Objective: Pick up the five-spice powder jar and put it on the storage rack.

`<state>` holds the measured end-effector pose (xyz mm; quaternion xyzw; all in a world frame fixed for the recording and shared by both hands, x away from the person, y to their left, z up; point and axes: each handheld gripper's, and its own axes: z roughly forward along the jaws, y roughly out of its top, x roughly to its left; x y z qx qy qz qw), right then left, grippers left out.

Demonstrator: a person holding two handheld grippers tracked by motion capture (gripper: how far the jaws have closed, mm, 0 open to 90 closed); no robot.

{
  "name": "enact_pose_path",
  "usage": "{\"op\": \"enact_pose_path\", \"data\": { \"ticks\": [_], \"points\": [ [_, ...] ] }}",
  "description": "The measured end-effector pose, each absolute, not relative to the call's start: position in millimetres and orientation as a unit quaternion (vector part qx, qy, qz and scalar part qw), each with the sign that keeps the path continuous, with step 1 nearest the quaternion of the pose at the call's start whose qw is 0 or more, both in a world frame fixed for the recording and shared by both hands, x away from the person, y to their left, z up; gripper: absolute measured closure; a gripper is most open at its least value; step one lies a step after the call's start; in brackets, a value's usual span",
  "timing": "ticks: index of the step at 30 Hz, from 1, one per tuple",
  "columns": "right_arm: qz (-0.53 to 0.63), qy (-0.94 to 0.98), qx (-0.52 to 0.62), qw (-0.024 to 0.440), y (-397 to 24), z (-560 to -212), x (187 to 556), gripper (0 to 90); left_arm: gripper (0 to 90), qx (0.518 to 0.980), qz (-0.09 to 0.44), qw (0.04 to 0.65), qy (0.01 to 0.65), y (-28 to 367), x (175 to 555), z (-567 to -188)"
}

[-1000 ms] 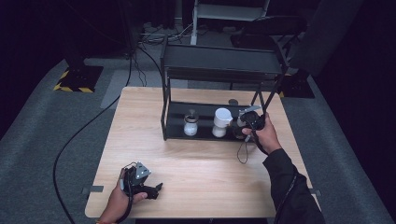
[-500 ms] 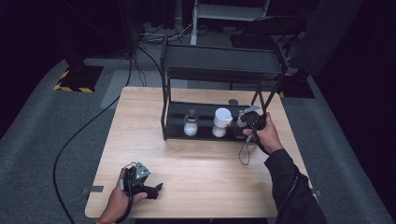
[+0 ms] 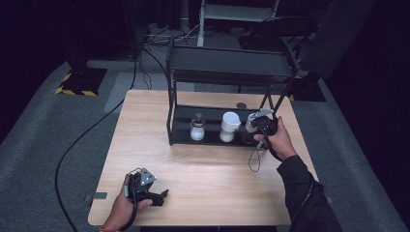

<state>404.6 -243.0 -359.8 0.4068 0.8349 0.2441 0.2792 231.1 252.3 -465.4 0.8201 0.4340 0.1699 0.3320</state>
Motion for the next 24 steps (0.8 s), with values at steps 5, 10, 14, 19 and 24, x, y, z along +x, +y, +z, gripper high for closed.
{"op": "enact_pose_path", "data": {
  "ticks": [5, 10, 14, 19, 24],
  "points": [
    [0.240, 0.837, 0.403, 0.282, -244.3, -360.5, 400.4, 4.0, 0.3, 0.820, 0.170, 0.332, 0.434, 252.3, 231.1, -465.4],
    [0.240, 0.841, 0.394, 0.284, -246.9, -361.8, 395.1, 4.0, 0.3, 0.820, 0.170, 0.332, 0.434, 252.3, 231.1, -465.4],
    [0.245, 0.839, 0.394, 0.285, -250.7, -361.9, 390.8, 4.0, 0.3, 0.820, 0.170, 0.332, 0.434, 252.3, 231.1, -465.4],
    [0.253, 0.838, 0.389, 0.288, -256.3, -363.1, 382.5, 4.0, 0.3, 0.820, 0.170, 0.332, 0.434, 252.3, 231.1, -465.4],
    [0.264, 0.834, 0.385, 0.294, -262.9, -366.1, 371.7, 3.9, 0.3, 0.820, 0.170, 0.332, 0.434, 252.3, 231.1, -465.4]
  ]
}}
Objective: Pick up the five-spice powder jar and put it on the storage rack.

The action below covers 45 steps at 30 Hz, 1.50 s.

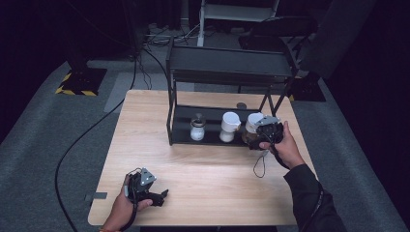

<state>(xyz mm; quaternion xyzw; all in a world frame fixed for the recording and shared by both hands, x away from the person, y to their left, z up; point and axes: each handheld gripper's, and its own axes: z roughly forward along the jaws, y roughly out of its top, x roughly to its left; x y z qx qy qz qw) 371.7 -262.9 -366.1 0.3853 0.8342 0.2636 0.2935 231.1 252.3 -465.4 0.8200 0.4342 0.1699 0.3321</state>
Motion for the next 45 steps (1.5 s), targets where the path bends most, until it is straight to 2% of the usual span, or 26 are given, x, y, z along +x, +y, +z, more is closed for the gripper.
{"op": "enact_pose_path", "data": {
  "ticks": [14, 45],
  "points": [
    [0.303, 0.815, 0.382, 0.312, -279.5, -380.4, 342.0, 3.4, 0.3, 0.820, 0.170, 0.332, 0.434, 252.3, 231.1, -465.3],
    [0.344, 0.818, 0.334, 0.316, -295.9, -412.6, 296.4, 3.2, 0.3, 0.820, 0.170, 0.332, 0.434, 252.3, 231.1, -465.4]
  ]
}}
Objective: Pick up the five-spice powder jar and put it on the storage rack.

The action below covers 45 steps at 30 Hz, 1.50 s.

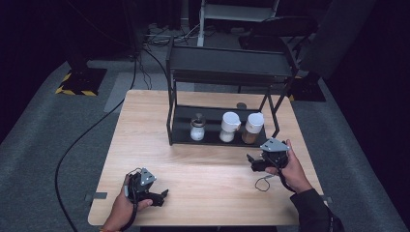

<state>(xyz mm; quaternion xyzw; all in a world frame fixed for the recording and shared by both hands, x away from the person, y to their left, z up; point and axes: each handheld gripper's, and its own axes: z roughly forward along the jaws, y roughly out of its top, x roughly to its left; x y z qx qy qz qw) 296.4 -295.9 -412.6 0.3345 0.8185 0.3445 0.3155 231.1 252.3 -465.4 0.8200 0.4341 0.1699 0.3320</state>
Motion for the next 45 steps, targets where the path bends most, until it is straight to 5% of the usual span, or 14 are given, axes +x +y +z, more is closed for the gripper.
{"op": "enact_pose_path", "data": {
  "ticks": [45],
  "points": [
    [0.307, 0.873, 0.273, 0.264, -316.5, -455.0, 243.0, 3.2, 0.3, 0.820, 0.170, 0.332, 0.434, 252.3, 231.1, -465.3]
  ]
}}
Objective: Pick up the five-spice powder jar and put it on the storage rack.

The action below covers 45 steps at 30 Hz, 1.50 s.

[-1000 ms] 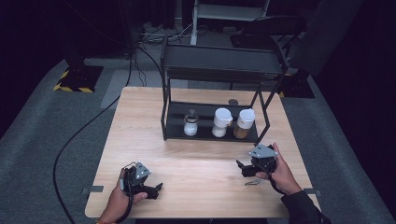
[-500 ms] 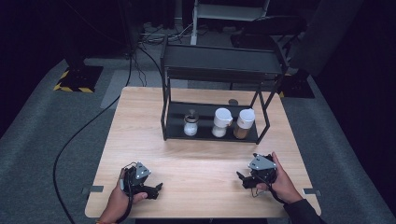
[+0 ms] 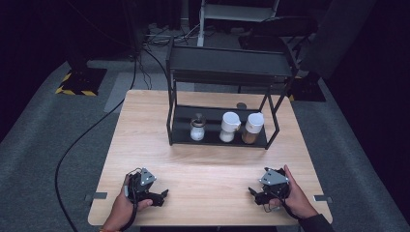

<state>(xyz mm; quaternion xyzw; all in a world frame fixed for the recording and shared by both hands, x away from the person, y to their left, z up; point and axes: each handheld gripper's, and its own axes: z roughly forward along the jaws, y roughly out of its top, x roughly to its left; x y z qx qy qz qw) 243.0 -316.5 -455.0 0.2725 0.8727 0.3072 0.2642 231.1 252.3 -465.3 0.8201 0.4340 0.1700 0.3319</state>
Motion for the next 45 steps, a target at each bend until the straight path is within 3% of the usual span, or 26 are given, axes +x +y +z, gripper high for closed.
{"op": "enact_pose_path", "data": {
  "ticks": [14, 30, 45],
  "points": [
    [0.319, 0.865, 0.300, 0.244, -336.9, -459.5, 229.9, 2.3, 0.3, 0.820, 0.170, 0.332, 0.434, 252.2, 231.0, -465.3],
    [0.352, 0.838, 0.380, 0.171, -382.6, -465.6, 240.2, 0.5, 0.3, 0.820, 0.170, 0.332, 0.434, 252.3, 231.2, -465.3],
    [0.351, 0.834, 0.390, 0.174, -388.3, -465.7, 239.4, 0.4, 0.3, 0.820, 0.170, 0.332, 0.434, 252.3, 231.2, -465.3]
  ]
}}
